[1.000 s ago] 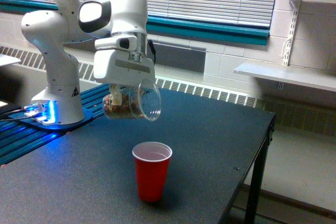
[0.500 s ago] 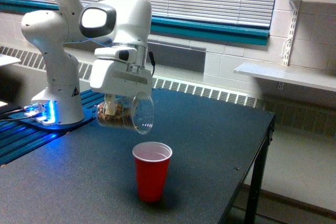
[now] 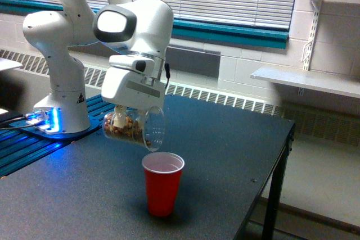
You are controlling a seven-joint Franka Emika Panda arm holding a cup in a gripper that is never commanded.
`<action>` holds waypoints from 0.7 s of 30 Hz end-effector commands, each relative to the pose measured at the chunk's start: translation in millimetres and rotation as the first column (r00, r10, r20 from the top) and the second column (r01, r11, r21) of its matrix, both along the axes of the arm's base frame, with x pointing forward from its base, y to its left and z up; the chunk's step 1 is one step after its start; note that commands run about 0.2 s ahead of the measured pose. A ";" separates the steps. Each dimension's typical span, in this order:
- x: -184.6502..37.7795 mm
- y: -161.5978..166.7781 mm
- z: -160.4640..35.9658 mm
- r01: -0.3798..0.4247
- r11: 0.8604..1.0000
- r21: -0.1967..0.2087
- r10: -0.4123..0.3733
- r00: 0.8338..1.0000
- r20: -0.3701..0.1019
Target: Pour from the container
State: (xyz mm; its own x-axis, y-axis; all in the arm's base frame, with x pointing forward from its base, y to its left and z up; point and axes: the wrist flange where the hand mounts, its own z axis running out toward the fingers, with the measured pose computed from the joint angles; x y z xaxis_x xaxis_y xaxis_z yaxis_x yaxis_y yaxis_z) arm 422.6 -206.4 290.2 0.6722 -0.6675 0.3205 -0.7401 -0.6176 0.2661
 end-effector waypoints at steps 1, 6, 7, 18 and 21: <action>12.8 6.2 6.7 -0.031 0.999 -0.038 0.030 0.999 -0.024; 16.5 8.4 7.0 -0.060 0.997 -0.056 0.057 0.996 -0.063; 17.0 8.9 6.8 -0.067 0.996 -0.060 0.063 0.996 -0.070; 16.5 12.9 4.3 -0.121 0.987 -0.106 0.104 0.983 -0.152; 16.3 13.1 3.8 -0.128 0.985 -0.115 0.109 0.980 -0.164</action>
State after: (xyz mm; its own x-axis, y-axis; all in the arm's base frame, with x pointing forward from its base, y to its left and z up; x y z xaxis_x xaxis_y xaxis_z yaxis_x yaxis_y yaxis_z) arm 435.1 -196.2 291.7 0.7681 -0.5722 0.2874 -0.6378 -0.6433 0.4235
